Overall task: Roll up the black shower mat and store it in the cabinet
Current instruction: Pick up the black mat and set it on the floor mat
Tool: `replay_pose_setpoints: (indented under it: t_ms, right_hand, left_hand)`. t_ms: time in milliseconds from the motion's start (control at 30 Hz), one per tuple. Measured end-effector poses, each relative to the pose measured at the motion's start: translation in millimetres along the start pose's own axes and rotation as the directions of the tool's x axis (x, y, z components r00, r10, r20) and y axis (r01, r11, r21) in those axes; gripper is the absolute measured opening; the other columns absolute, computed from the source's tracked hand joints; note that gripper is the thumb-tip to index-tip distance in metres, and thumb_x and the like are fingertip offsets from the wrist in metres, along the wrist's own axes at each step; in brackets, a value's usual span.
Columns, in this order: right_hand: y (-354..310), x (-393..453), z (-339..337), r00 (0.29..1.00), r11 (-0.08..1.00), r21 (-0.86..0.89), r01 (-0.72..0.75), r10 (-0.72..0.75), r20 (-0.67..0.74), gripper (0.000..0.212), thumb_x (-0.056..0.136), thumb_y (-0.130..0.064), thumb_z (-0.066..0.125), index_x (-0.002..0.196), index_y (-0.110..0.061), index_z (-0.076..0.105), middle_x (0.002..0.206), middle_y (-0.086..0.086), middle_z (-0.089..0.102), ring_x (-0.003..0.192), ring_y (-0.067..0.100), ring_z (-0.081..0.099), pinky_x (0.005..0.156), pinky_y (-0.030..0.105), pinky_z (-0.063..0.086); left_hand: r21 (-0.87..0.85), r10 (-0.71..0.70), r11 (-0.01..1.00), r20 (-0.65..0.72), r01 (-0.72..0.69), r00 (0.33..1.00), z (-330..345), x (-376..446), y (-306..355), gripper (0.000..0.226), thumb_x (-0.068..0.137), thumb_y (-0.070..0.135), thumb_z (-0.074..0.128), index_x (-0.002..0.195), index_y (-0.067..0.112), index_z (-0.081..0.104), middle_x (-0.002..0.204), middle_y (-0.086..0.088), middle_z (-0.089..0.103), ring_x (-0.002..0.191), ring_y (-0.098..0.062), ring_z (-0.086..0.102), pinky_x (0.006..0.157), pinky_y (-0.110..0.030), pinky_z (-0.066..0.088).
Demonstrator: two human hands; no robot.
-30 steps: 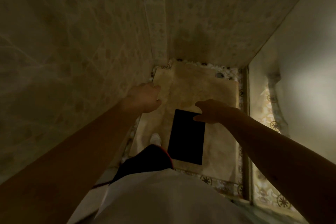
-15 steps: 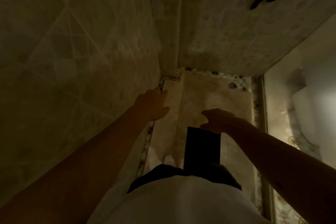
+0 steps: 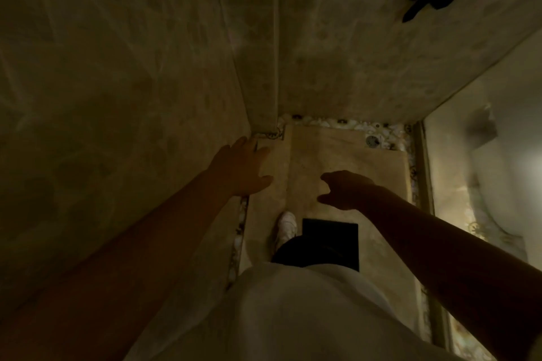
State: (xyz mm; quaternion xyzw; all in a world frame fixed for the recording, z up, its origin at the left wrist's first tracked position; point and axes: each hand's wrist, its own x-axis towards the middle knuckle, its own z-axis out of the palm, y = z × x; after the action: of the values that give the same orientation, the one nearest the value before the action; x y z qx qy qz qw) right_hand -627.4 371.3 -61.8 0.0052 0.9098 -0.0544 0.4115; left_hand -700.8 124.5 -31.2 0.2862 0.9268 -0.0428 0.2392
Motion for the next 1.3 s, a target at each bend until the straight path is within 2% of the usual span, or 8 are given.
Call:
replay_pose_setpoints:
  t_ms: [200, 333, 567, 667, 867, 967, 1133, 1300]
  right_hand:
    - [27.3, 50.0, -50.5, 1.000, 0.997, 0.070, -0.023, 0.024, -0.004, 0.075, 0.091, -0.057, 0.047, 0.151, -0.022, 0.019, 0.153, 0.006, 0.032, 0.136, 0.026, 0.035, 0.105, 0.041, 0.037]
    - [55.0, 69.5, -81.8, 0.997, 0.990, 0.121, -0.070, 0.073, -0.016, 0.074, 0.090, -0.057, 0.049, 0.149, -0.021, 0.023, 0.150, 0.006, 0.037, 0.133, 0.026, 0.039, 0.103, 0.041, 0.040]
    - [106.3, 85.1, -106.5, 0.971, 0.935, 0.273, -0.225, 0.240, -0.022, 0.075, 0.087, -0.058, 0.052, 0.147, -0.021, 0.027, 0.144, 0.007, 0.044, 0.126, 0.027, 0.046, 0.096, 0.039, 0.045]
    - [127.5, 92.1, -109.9, 0.947, 0.887, 0.348, -0.305, 0.322, 0.010, 0.076, 0.087, -0.059, 0.051, 0.148, -0.021, 0.027, 0.144, 0.006, 0.044, 0.126, 0.026, 0.046, 0.098, 0.039, 0.044]
    - [156.8, 99.3, -114.8, 0.883, 0.744, 0.513, -0.429, 0.465, 0.064, 0.074, 0.089, -0.055, 0.052, 0.148, -0.018, 0.027, 0.144, 0.007, 0.044, 0.127, 0.026, 0.046, 0.100, 0.037, 0.043]
    - [167.5, 97.3, -117.4, 0.814, 0.615, 0.603, -0.508, 0.573, 0.101, 0.076, 0.088, -0.055, 0.053, 0.149, -0.017, 0.027, 0.145, 0.008, 0.043, 0.129, 0.026, 0.044, 0.102, 0.037, 0.040]
    - [182.4, 87.4, -114.4, 0.720, 0.441, 0.693, -0.571, 0.675, 0.163, 0.074, 0.087, -0.056, 0.054, 0.146, -0.017, 0.032, 0.142, 0.008, 0.048, 0.125, 0.026, 0.048, 0.099, 0.036, 0.043]
    - [201.4, 70.2, -96.4, 0.658, 0.277, 0.767, -0.579, 0.714, 0.239, 0.072, 0.088, -0.055, 0.054, 0.145, -0.016, 0.033, 0.141, 0.009, 0.048, 0.124, 0.027, 0.048, 0.093, 0.034, 0.043]
  left_hand:
    - [0.040, 0.054, 0.998, 0.038, -0.056, 0.998, -36.9, 85.2, -14.5, 0.081, 0.087, 0.066, 0.039, 0.153, 0.027, 0.011, 0.161, -0.011, 0.005, 0.146, -0.030, 0.007, 0.113, -0.052, 0.021]
    - [0.137, 0.144, 0.980, 0.033, -0.147, 0.989, -68.2, 136.8, -12.3, 0.080, 0.085, 0.064, 0.042, 0.151, 0.025, 0.020, 0.159, -0.012, 0.012, 0.145, -0.031, 0.011, 0.111, -0.052, 0.024]
    - [0.190, 0.316, 0.926, 0.074, -0.325, 0.946, -116.8, 227.1, 25.9, 0.083, 0.084, 0.065, 0.043, 0.152, 0.028, 0.013, 0.160, -0.011, 0.013, 0.144, -0.032, 0.015, 0.111, -0.051, 0.026]
    - [0.202, 0.423, 0.879, 0.086, -0.432, 0.902, -139.3, 274.3, 49.3, 0.086, 0.077, 0.068, 0.042, 0.151, 0.031, 0.017, 0.158, -0.009, 0.017, 0.142, -0.032, 0.019, 0.109, -0.051, 0.029]
    - [0.320, 0.551, 0.745, 0.198, -0.585, 0.811, -167.8, 353.9, 92.6, 0.089, 0.077, 0.076, 0.037, 0.151, 0.032, 0.014, 0.161, -0.008, 0.006, 0.145, -0.032, 0.009, 0.112, -0.055, 0.020]
    - [0.319, 0.634, 0.651, 0.271, -0.689, 0.724, -178.1, 385.7, 115.2, 0.090, 0.077, 0.078, 0.036, 0.151, 0.031, 0.014, 0.161, -0.008, 0.005, 0.145, -0.033, 0.009, 0.110, -0.056, 0.022]
    - [0.262, 0.639, 0.627, 0.365, -0.733, 0.677, -183.7, 414.8, 171.9, 0.090, 0.073, 0.075, 0.040, 0.148, 0.030, 0.020, 0.161, -0.007, 0.009, 0.144, -0.034, 0.013, 0.108, -0.056, 0.025]
    - [0.367, 0.788, 0.349, 0.382, -0.862, 0.482, -181.0, 431.6, 236.6, 0.087, 0.074, 0.074, 0.039, 0.146, 0.028, 0.025, 0.160, -0.010, 0.011, 0.144, -0.033, 0.017, 0.108, -0.056, 0.027]
